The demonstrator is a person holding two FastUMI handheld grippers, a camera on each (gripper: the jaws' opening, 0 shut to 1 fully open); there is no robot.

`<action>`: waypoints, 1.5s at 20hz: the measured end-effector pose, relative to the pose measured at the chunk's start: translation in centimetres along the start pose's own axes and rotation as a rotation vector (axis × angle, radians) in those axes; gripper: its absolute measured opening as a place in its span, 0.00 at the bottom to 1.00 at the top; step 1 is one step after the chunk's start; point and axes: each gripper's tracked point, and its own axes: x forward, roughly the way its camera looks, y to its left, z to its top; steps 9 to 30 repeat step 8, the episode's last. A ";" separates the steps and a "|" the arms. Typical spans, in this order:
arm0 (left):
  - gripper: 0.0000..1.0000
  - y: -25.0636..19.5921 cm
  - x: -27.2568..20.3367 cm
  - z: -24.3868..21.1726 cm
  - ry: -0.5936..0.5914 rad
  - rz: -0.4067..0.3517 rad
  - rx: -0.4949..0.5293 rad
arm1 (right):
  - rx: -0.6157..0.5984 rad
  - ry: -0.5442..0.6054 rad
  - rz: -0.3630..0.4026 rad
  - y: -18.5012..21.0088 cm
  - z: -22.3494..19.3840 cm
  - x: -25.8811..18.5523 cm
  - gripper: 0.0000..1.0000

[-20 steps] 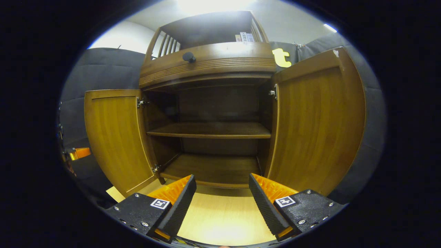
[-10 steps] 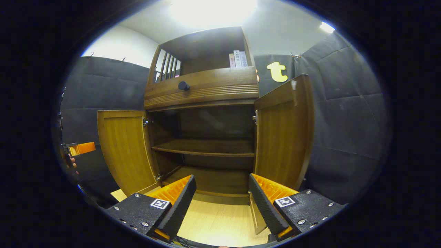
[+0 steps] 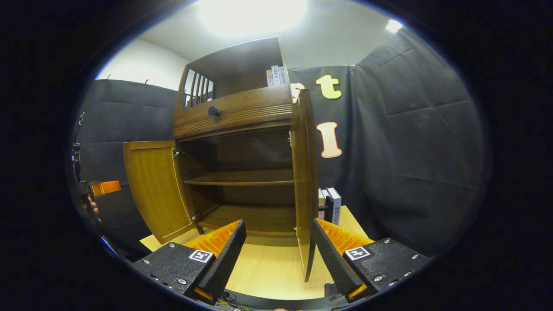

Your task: Open the right door of the double-door shoe cabinet with the right hand, and open the left door with the left hand.

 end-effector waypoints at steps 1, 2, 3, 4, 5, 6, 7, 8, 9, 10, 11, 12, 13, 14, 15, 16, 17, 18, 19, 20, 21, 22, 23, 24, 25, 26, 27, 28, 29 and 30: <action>1.00 0.4 -0.2 -0.1 0.003 0.002 0.004 | 0.003 0.004 -0.005 -0.2 -0.1 -0.3 0.95; 1.00 0.5 -0.6 0.1 0.002 0.003 0.010 | 0.011 0.004 -0.011 -0.5 -0.2 -0.3 0.95; 0.90 0.6 -0.8 0.4 0.000 0.000 0.016 | 0.023 0.004 -0.016 -0.5 -0.1 -0.3 0.95; 0.90 0.7 -0.8 0.5 -0.002 -0.006 0.022 | 0.037 0.004 -0.022 -0.4 0.0 -0.1 0.95; 1.00 0.7 -0.8 0.6 -0.001 -0.014 0.029 | 0.047 0.006 -0.027 -0.1 0.2 0.0 0.95; 0.98 1.0 -0.8 0.7 -0.002 -0.019 0.037 | 0.055 0.001 -0.032 0.3 0.5 0.2 0.95; 0.96 1.2 -0.6 0.9 -0.004 -0.027 0.042 | 0.058 -0.008 -0.036 0.7 1.0 0.5 0.95; 0.95 1.3 -0.4 1.0 -0.002 -0.034 0.046 | 0.060 -0.017 -0.038 1.4 1.4 0.7 0.95; 0.95 1.3 -0.4 1.0 -0.002 -0.034 0.046 | 0.060 -0.017 -0.038 1.4 1.4 0.7 0.95; 0.95 1.3 -0.4 1.0 -0.002 -0.034 0.046 | 0.060 -0.017 -0.038 1.4 1.4 0.7 0.95; 0.95 1.3 -0.4 1.0 -0.002 -0.034 0.046 | 0.060 -0.017 -0.038 1.4 1.4 0.7 0.95; 0.95 1.3 -0.4 1.0 -0.002 -0.034 0.046 | 0.060 -0.017 -0.038 1.4 1.4 0.7 0.95; 0.95 1.3 -0.4 1.0 -0.002 -0.034 0.046 | 0.060 -0.017 -0.038 1.4 1.4 0.7 0.95; 0.95 1.3 -0.4 1.0 -0.002 -0.034 0.046 | 0.060 -0.017 -0.038 1.4 1.4 0.7 0.95; 0.95 1.3 -0.4 1.0 -0.002 -0.034 0.046 | 0.060 -0.017 -0.038 1.4 1.4 0.7 0.95; 0.95 1.3 -0.4 1.0 -0.002 -0.034 0.046 | 0.060 -0.017 -0.038 1.4 1.4 0.7 0.95; 0.95 1.3 -0.4 1.0 -0.002 -0.034 0.046 | 0.060 -0.017 -0.038 1.4 1.4 0.7 0.95; 0.95 1.3 -0.4 1.0 -0.002 -0.034 0.046 | 0.060 -0.017 -0.038 1.4 1.4 0.7 0.95; 0.95 1.3 -0.4 1.0 -0.002 -0.034 0.046 | 0.060 -0.017 -0.038 1.4 1.4 0.7 0.95; 0.95 1.3 -0.4 1.0 -0.002 -0.034 0.046 | 0.060 -0.017 -0.038 1.4 1.4 0.7 0.95; 0.95 1.3 -0.4 1.0 -0.002 -0.034 0.046 | 0.060 -0.017 -0.038 1.4 1.4 0.7 0.95; 0.95 1.3 -0.4 1.0 -0.002 -0.034 0.046 | 0.060 -0.017 -0.038 1.4 1.4 0.7 0.95; 0.95 1.3 -0.4 1.0 -0.002 -0.034 0.046 | 0.060 -0.017 -0.038 1.4 1.4 0.7 0.95; 0.95 1.3 -0.4 1.0 -0.002 -0.034 0.046 | 0.060 -0.017 -0.038 1.4 1.4 0.7 0.95; 0.95 1.3 -0.4 1.0 -0.002 -0.034 0.046 | 0.060 -0.017 -0.038 1.4 1.4 0.7 0.95; 0.95 1.3 -0.4 1.0 -0.002 -0.034 0.046 | 0.060 -0.017 -0.038 1.4 1.4 0.7 0.95; 0.95 1.3 -0.4 1.0 -0.002 -0.034 0.046 | 0.060 -0.017 -0.038 1.4 1.4 0.7 0.95; 0.95 1.3 -0.4 1.0 -0.002 -0.034 0.046 | 0.060 -0.017 -0.038 1.4 1.4 0.7 0.95; 0.95 1.3 -0.4 1.0 -0.002 -0.034 0.046 | 0.060 -0.017 -0.038 1.4 1.4 0.7 0.95; 0.95 1.3 -0.4 1.0 -0.002 -0.034 0.046 | 0.060 -0.017 -0.038 1.4 1.4 0.7 0.95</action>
